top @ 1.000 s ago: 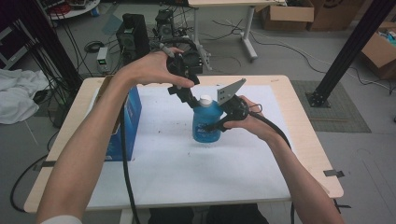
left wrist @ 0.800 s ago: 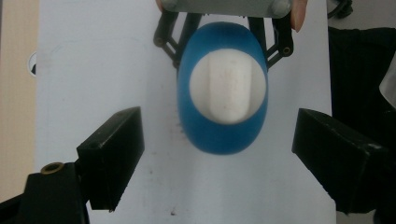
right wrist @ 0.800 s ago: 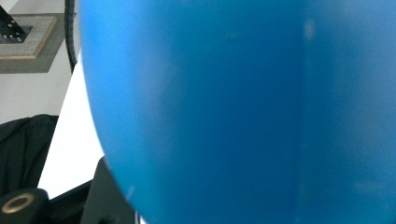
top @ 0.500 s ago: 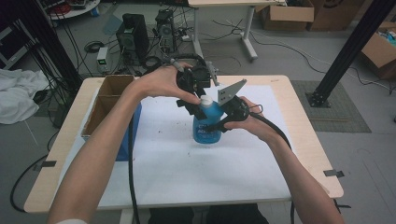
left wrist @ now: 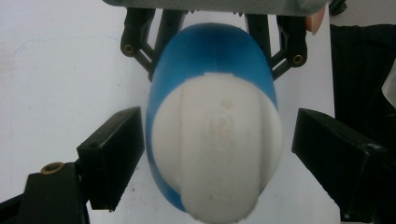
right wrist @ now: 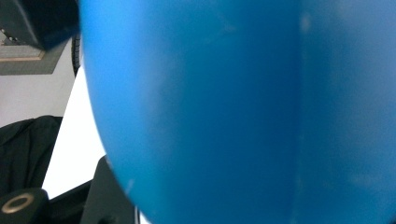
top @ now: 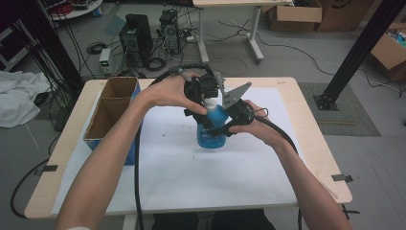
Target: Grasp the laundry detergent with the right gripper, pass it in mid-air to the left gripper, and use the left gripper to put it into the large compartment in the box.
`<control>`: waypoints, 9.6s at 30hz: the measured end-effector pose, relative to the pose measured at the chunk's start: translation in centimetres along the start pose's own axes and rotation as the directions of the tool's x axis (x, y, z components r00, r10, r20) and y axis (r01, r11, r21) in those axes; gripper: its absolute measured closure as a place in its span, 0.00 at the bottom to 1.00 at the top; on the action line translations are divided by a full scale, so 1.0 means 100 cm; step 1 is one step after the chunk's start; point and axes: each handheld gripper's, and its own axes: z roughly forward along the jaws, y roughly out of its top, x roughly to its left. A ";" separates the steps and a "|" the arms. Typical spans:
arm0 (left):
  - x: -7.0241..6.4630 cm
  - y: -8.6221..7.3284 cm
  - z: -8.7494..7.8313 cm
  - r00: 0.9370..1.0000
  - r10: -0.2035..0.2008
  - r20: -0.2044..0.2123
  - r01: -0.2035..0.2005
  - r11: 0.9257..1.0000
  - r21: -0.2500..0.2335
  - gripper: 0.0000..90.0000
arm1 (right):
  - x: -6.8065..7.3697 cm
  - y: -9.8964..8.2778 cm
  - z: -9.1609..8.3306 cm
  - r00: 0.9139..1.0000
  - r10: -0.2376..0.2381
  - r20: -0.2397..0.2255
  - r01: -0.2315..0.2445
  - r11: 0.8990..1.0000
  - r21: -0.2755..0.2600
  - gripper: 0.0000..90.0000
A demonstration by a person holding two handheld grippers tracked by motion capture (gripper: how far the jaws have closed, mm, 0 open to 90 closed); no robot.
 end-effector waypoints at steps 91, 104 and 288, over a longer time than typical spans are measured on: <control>-0.003 -0.002 0.021 0.999 0.008 -0.034 -0.008 1.000 0.006 0.42 | 0.002 -0.007 0.009 1.000 0.010 -0.025 -0.010 1.000 -0.030 0.48; -0.003 -0.001 0.021 0.999 0.007 -0.035 -0.008 1.000 -0.003 0.42 | 0.001 -0.009 0.008 1.000 0.015 -0.011 -0.016 0.999 -0.046 0.41; 0.003 -0.239 -0.031 0.033 -0.904 -0.427 0.977 0.120 -0.178 0.42 | 0.001 -0.047 -0.052 0.964 0.084 0.251 -0.201 0.849 0.489 0.20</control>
